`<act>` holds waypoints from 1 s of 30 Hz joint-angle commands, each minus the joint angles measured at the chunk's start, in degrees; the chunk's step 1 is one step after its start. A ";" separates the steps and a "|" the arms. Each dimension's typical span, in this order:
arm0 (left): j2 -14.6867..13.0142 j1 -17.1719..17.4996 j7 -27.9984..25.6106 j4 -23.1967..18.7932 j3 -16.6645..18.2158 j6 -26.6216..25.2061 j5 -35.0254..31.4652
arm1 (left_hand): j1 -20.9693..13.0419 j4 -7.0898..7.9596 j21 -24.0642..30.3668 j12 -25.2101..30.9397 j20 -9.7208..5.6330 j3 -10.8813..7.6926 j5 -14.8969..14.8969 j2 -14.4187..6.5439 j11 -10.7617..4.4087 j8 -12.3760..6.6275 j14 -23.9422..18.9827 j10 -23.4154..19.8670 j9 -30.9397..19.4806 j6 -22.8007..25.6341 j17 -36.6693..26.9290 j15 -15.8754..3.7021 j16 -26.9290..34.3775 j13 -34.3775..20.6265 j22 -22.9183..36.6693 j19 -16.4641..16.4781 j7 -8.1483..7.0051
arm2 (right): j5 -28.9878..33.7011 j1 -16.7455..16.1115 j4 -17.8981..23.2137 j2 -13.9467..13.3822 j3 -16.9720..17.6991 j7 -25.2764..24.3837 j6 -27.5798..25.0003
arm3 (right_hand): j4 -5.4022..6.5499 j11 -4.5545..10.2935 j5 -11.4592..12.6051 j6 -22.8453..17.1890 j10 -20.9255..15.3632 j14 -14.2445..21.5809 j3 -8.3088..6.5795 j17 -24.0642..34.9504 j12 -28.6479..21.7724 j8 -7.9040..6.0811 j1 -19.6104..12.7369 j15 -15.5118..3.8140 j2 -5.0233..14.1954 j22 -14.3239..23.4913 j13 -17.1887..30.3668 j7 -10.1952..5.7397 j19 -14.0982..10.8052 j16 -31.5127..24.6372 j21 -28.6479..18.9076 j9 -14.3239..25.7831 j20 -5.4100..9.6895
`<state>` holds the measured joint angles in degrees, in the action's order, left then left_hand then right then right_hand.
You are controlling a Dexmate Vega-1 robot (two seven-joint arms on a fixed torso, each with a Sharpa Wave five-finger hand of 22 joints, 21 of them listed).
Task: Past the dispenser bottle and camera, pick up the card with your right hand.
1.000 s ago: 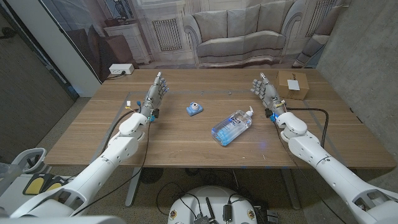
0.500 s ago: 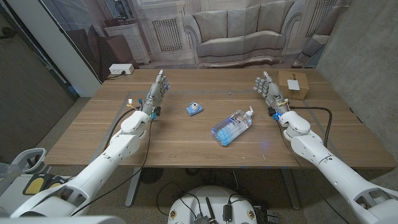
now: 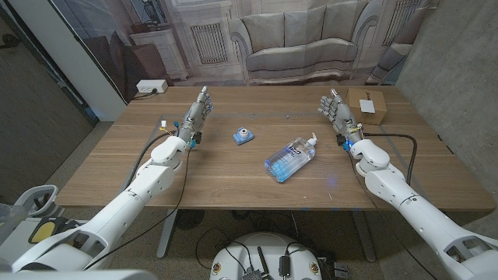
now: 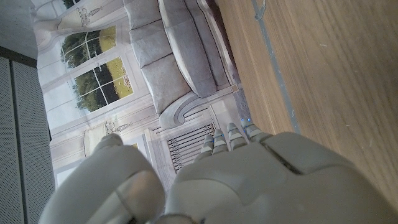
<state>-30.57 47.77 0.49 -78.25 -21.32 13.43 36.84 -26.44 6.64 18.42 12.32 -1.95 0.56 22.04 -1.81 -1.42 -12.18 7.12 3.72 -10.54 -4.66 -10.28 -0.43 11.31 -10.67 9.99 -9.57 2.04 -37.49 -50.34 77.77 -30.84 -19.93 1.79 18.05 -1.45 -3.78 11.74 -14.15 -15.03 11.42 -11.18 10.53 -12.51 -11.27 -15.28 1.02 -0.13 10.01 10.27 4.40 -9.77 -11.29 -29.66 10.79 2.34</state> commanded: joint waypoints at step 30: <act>-1.14 0.98 -1.56 -2.20 -0.22 -0.48 -1.55 | -1.18 -0.78 -0.71 0.49 -3.69 0.44 0.10 -0.45 -0.65 -0.29 -2.22 -2.44 -0.10 2.74 -0.07 -0.59 0.16 -0.08 0.14 0.93 -0.22 | 1.49 -5.84 6.20 -3.57 2.89 -3.45 1.96 | -1.03 0.44 0.31 -2.86 -2.25 2.38 -0.41 0.06 -0.52 -1.00 -1.04 -0.43 0.79 0.15 0.24 -0.73 -2.26 -0.59 0.63 0.19 1.46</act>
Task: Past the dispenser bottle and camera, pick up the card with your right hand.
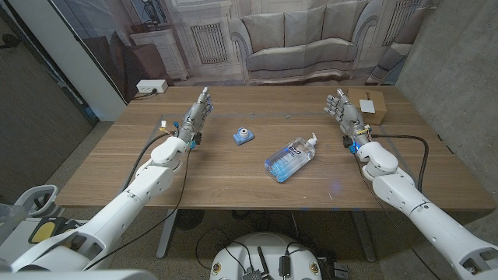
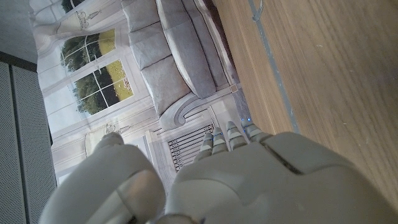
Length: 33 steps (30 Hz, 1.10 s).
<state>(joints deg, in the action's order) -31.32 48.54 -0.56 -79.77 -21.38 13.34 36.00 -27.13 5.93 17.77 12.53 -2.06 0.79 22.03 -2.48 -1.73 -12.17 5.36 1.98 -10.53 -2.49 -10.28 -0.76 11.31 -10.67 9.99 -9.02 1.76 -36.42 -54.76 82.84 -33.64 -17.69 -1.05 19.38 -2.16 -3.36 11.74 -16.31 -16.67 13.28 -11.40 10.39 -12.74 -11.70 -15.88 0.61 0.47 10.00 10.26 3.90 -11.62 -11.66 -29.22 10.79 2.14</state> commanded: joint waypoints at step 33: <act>0.03 -0.51 -2.76 -2.74 -2.09 -3.81 -2.66 | -0.78 -0.25 -0.53 0.18 -3.72 0.94 0.08 0.30 0.64 -0.03 -1.84 -2.01 -0.11 1.56 -0.09 0.21 0.14 -0.04 0.18 2.09 0.51 | 0.88 -4.58 2.81 -4.73 3.80 -0.92 1.08 | -0.68 0.53 0.20 -1.25 -1.63 1.66 -0.25 0.27 -0.38 -0.44 -0.72 -0.82 0.48 0.22 0.27 -0.71 -1.74 -0.30 0.66 0.25 1.97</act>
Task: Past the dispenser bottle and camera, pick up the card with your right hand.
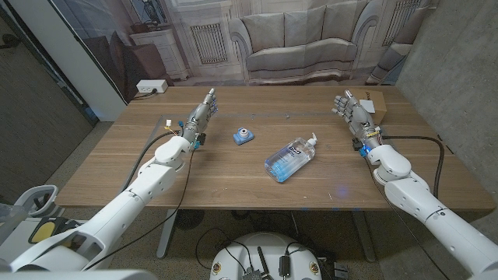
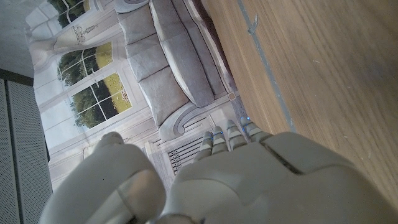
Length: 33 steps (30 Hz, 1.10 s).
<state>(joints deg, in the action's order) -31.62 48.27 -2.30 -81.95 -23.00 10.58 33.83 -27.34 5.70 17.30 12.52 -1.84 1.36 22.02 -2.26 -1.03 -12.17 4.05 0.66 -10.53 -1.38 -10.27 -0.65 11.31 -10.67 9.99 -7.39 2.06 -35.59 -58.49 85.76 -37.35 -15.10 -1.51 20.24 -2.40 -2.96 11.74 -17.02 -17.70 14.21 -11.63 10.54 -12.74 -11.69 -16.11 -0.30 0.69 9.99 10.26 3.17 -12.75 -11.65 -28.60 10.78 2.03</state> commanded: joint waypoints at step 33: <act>0.40 1.56 -1.92 -2.11 -0.04 -0.17 -0.24 | -0.66 -0.03 -0.83 -0.29 -3.23 0.81 0.10 -0.04 -0.45 0.34 -0.28 -0.36 -0.13 0.31 -0.15 0.11 -0.24 -0.04 0.20 0.35 0.20 | 2.40 -2.62 -1.02 -2.33 4.44 -5.09 1.51 | -1.15 0.92 0.24 -2.10 -2.76 3.02 -0.48 0.12 -0.83 -0.63 -1.45 -1.18 1.00 0.28 0.34 -1.02 -2.96 -0.57 0.37 0.33 2.79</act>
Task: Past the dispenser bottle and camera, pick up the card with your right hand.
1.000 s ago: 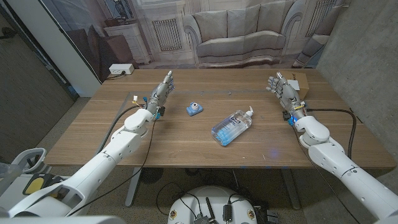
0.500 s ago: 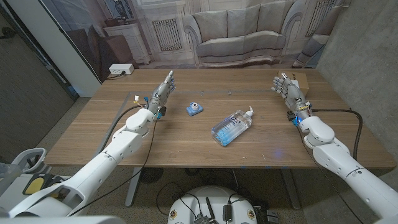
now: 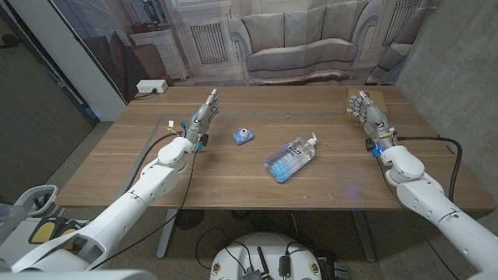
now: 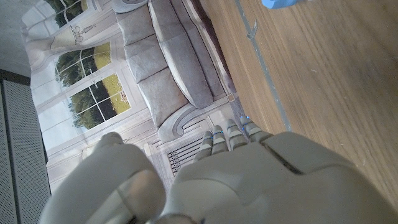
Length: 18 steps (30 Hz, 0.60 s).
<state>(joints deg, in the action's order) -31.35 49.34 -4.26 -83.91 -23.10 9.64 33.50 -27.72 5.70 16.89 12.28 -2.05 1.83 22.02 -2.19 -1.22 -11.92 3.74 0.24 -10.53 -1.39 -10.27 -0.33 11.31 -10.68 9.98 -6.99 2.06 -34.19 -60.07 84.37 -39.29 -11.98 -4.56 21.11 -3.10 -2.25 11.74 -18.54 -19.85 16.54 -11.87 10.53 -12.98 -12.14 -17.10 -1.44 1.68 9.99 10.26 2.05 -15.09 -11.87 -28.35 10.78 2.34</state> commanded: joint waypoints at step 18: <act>0.54 0.98 0.64 0.94 0.24 2.18 0.45 | -0.35 -0.03 -0.63 -0.08 -2.96 0.54 0.12 -0.24 -0.20 0.13 -0.36 -0.22 -0.14 0.58 -0.16 -0.17 -0.18 -0.04 0.20 0.36 0.23 | 7.26 -3.18 2.83 -1.66 2.95 -9.46 -0.73 | -1.12 1.02 0.30 -2.39 -2.66 2.49 -0.73 0.11 -0.99 -0.50 -1.42 -1.38 0.67 0.34 0.38 -1.17 -2.53 -0.45 0.34 0.40 3.28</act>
<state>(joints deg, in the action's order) -30.97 49.99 -3.82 -83.50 -23.02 11.15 33.73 -27.79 5.46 16.49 12.29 -2.05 2.07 22.02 -2.26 -1.22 -11.84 3.74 0.24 -10.53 -1.39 -10.27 -0.33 11.31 -10.68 9.98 -7.00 2.06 -30.80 -62.14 86.03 -40.26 -9.98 -9.33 21.73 -3.75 -1.63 11.74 -20.18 -21.90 18.23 -12.53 10.52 -13.41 -12.14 -17.79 -2.43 2.35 9.99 10.56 1.02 -17.03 -11.93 -28.35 11.08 2.39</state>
